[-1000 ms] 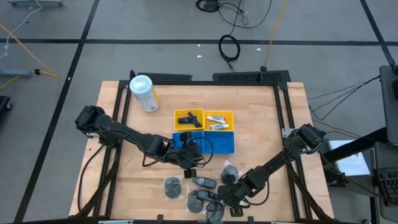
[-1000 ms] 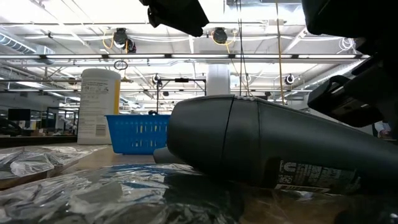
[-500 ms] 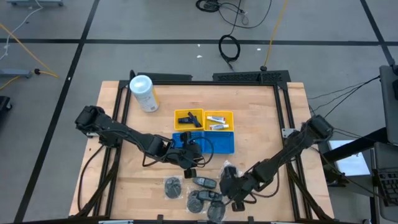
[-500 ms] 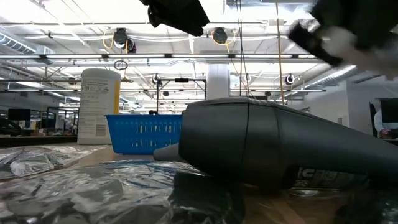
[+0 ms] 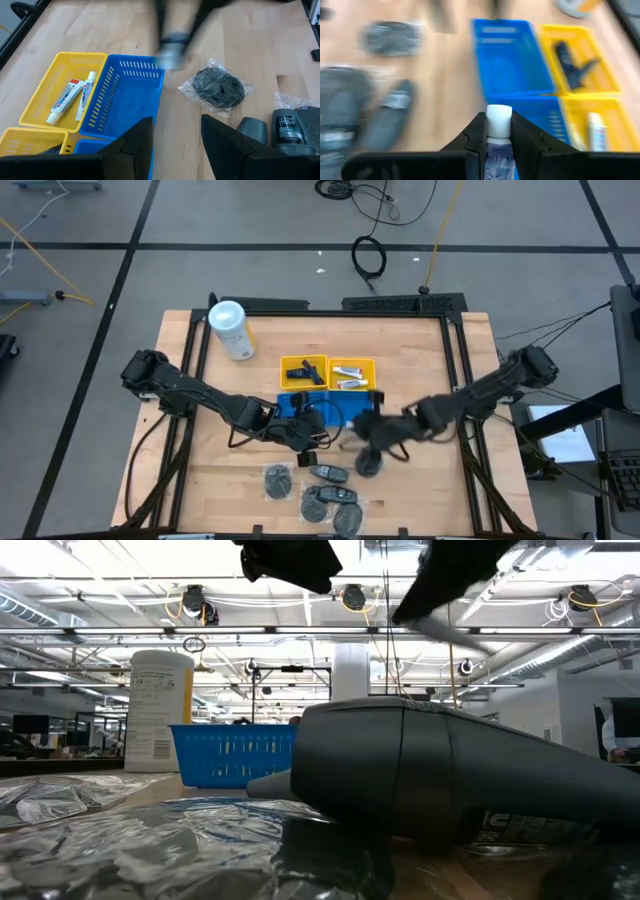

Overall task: Pick & Place Travel size toiletries
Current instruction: Put the toothpaste into the right yellow bin

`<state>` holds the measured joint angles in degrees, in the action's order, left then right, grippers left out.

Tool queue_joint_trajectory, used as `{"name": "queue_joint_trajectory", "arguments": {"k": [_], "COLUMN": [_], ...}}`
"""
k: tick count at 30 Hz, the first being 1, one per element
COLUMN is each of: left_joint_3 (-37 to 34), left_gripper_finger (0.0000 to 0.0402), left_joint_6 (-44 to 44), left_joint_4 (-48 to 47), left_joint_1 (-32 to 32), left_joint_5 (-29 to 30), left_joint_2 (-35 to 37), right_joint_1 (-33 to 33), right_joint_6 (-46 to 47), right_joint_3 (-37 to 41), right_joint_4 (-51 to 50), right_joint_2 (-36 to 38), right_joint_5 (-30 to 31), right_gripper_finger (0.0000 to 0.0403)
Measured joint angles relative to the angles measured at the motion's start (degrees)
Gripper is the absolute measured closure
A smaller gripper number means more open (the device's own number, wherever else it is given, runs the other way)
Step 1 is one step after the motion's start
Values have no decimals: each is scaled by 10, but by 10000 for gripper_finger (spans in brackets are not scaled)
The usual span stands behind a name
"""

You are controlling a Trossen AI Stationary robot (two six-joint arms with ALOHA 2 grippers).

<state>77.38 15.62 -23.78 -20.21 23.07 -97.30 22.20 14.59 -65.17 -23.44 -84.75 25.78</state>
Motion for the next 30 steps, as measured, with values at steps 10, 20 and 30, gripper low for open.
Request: {"name": "queue_joint_trajectory", "arguments": {"k": [10,20,30], "left_joint_3": [0,0,0], "left_gripper_finger": [241,241,241], "left_joint_6": [0,-1,-2], "left_joint_4": [1,0,0], "left_joint_1": [0,0,0], "left_joint_5": [0,0,0], "left_joint_2": [0,0,0], "right_joint_1": [-182,-316,-344], "right_joint_6": [-99,-123,-123], "right_joint_3": [64,110,126], "right_joint_4": [79,198,232], "right_joint_2": [0,0,0], "right_joint_5": [-4,-96,-140], "right_gripper_finger": [352,339,329]}}
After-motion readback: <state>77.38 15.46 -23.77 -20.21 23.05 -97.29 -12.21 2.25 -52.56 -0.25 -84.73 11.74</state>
